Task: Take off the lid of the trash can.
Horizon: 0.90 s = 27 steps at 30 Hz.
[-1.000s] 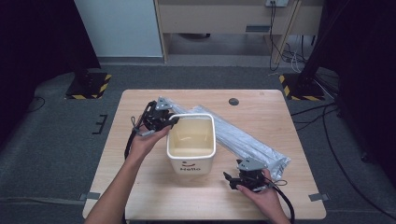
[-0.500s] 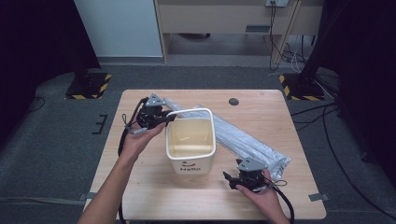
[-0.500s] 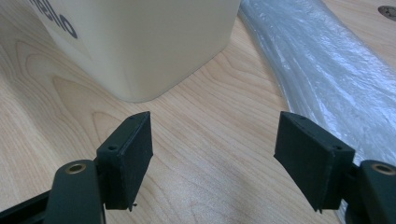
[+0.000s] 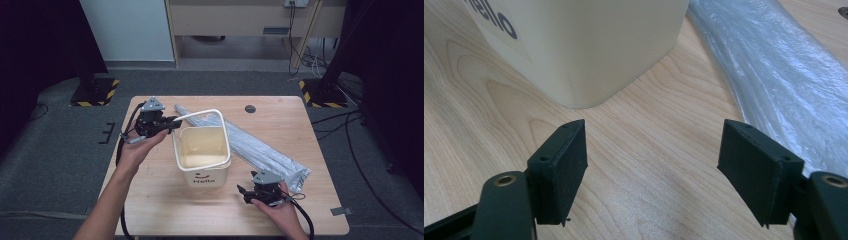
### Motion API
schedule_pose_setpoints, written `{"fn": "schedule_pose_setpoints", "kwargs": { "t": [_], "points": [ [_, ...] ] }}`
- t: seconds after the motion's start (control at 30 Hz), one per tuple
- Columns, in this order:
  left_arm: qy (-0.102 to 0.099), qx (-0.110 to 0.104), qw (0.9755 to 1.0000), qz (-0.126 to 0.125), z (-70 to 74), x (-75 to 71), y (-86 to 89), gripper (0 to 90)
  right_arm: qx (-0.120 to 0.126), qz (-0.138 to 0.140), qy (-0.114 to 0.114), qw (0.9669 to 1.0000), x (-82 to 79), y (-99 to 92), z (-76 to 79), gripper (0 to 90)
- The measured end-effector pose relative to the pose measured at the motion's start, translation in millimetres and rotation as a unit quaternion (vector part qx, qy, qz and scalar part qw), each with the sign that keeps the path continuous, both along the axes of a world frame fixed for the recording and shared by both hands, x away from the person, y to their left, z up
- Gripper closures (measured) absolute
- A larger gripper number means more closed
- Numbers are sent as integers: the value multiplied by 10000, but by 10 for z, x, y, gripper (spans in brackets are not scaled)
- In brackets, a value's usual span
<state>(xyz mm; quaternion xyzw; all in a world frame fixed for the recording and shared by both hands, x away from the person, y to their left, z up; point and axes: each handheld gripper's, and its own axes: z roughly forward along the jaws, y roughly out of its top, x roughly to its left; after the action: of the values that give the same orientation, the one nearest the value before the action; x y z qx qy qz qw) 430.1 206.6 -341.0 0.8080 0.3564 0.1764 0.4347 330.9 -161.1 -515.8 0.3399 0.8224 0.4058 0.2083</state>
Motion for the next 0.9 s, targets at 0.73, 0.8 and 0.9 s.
{"fn": "schedule_pose_setpoints", "kwargs": {
  "t": [0.73, 0.8, 0.9],
  "points": [
    [-215, -78, 9940, 1068, 114, -167, 762, 742, -56, 39, 72, 10000, 5, 40, -28, 269],
    [-203, -81, 9931, 1151, 102, -161, 811, 742, -45, 26, 103, 9999, 4, 45, -29, 266],
    [-186, -103, 9921, 1238, 88, -156, 870, 743, -68, 31, 73, 9999, 4, 43, -29, 263]
  ]
}}
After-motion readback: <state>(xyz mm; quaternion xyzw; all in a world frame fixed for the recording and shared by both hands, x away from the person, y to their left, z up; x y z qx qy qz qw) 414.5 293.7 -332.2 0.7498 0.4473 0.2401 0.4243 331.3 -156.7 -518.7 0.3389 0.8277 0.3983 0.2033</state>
